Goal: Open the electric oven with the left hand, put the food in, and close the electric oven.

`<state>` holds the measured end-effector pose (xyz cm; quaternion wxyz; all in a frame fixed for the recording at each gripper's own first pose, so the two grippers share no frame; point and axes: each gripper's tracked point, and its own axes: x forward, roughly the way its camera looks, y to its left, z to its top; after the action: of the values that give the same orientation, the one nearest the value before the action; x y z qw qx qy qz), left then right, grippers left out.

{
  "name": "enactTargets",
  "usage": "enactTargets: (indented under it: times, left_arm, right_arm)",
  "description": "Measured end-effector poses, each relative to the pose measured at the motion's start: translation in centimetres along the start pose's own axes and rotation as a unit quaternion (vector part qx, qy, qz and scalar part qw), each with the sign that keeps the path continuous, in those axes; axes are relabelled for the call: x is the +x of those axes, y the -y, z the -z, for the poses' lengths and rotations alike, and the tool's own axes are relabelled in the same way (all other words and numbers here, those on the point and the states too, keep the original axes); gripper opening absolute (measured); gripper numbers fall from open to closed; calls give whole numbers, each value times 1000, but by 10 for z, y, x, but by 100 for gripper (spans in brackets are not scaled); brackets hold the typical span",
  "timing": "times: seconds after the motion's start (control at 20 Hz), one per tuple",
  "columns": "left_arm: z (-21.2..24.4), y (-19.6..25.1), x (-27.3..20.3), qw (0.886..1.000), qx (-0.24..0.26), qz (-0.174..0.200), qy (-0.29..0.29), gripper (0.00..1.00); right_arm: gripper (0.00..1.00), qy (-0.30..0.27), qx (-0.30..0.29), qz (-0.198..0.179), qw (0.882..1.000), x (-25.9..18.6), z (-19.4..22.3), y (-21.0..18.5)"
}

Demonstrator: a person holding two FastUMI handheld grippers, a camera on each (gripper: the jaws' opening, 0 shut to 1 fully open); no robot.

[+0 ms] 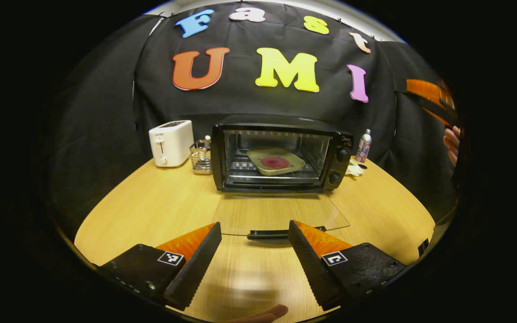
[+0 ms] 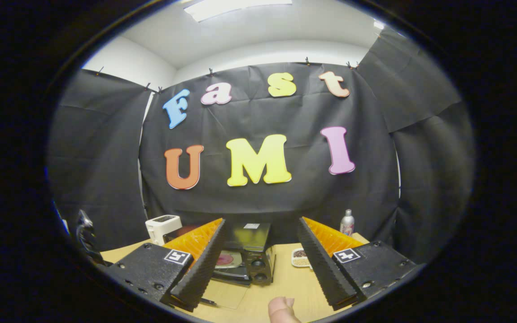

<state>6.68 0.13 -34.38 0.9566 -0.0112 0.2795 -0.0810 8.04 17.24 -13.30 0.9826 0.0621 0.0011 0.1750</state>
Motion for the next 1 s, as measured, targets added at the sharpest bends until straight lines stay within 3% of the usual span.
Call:
enactTargets:
  times: [0.2, 0.5, 0.95, 1.0]
  left_arm:
    - [32, 23, 24, 998, 11, 24, -49, 96]
    - [57, 40, 46, 995, 24, 29, -96, 96]
    - [71, 39, 55, 990, 22, 10, -143, 96]
    - [71, 39, 55, 990, 22, 8, -142, 96]
  right_arm:
    - [96, 16, 0, 12, 1000, -22, -36, 24]
    - [96, 54, -31, 47, 997, -44, -68, 57]
    - [96, 17, -15, 46, 999, -41, -40, 81]
    - [100, 12, -14, 44, 999, -41, -38, 81]
